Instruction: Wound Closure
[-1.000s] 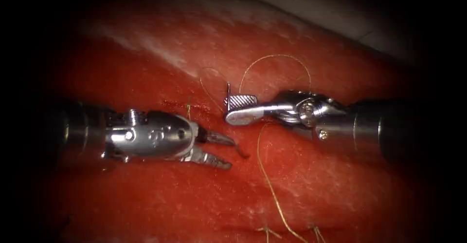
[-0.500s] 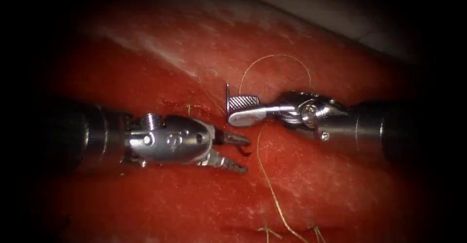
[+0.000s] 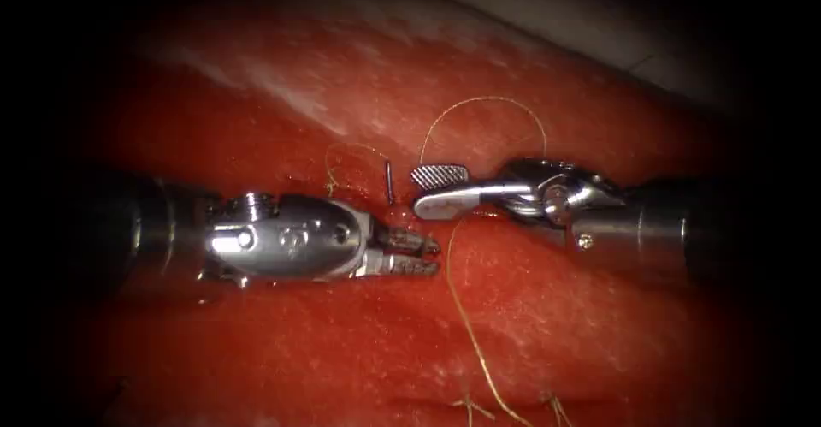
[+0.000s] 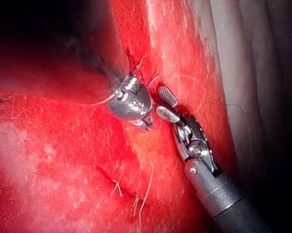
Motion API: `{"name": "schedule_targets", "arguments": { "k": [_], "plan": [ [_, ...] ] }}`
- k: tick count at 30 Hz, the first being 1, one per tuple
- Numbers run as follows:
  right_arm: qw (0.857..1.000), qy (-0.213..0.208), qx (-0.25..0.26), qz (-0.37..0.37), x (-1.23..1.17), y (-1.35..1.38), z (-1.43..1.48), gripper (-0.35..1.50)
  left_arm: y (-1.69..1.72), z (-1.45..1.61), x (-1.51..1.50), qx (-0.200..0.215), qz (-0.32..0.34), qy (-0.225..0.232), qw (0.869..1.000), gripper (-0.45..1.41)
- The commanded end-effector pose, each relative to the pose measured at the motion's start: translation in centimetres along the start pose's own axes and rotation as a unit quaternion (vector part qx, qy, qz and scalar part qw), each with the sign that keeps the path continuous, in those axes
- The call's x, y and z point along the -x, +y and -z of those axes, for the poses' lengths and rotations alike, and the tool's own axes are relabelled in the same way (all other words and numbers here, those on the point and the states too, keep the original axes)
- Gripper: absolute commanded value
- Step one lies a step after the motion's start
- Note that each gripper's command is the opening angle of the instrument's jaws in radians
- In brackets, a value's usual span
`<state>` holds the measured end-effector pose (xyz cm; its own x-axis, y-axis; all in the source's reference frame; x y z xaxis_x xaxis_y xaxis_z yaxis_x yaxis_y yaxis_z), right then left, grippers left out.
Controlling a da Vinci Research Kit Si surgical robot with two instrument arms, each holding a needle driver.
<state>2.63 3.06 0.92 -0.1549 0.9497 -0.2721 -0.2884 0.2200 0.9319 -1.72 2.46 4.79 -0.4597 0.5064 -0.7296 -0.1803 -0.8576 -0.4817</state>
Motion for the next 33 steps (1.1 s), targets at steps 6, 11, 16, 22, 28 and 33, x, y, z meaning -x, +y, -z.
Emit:
{"name": "schedule_targets", "arguments": {
  "k": [6,11,16,22,28,33],
  "plan": [
    [0.999,0.007,0.013,0.029,-0.18,-0.06,0.12,1.21,0.12,0.08,-0.06,0.133,0.172,0.078,0.973,-0.35],
    [0.999,0.015,0.024,0.038,-0.19,-0.09,0.12,1.21,0.24,0.14,-0.14,0.209,0.205,0.117,0.949,-0.35],
    [0.999,0.011,0.021,0.043,-0.20,-0.13,0.13,1.21,0.42,0.33,-0.22,0.294,0.242,0.134,0.915,-0.35],
    [0.998,-0.007,0.004,0.067,-0.18,-0.22,0.07,1.14,0.49,0.57,-0.35,0.339,0.235,0.128,0.902,-0.35],
    [0.993,-0.052,-0.056,0.091,-0.19,-0.52,-0.06,0.83,0.51,0.88,-0.39,0.337,0.141,0.107,0.924,-0.35],
    [0.988,-0.047,-0.077,0.125,-0.19,-0.67,-0.16,0.86,0.40,1.07,-0.43,0.301,0.087,0.110,0.943,-0.35]
  ]
}}
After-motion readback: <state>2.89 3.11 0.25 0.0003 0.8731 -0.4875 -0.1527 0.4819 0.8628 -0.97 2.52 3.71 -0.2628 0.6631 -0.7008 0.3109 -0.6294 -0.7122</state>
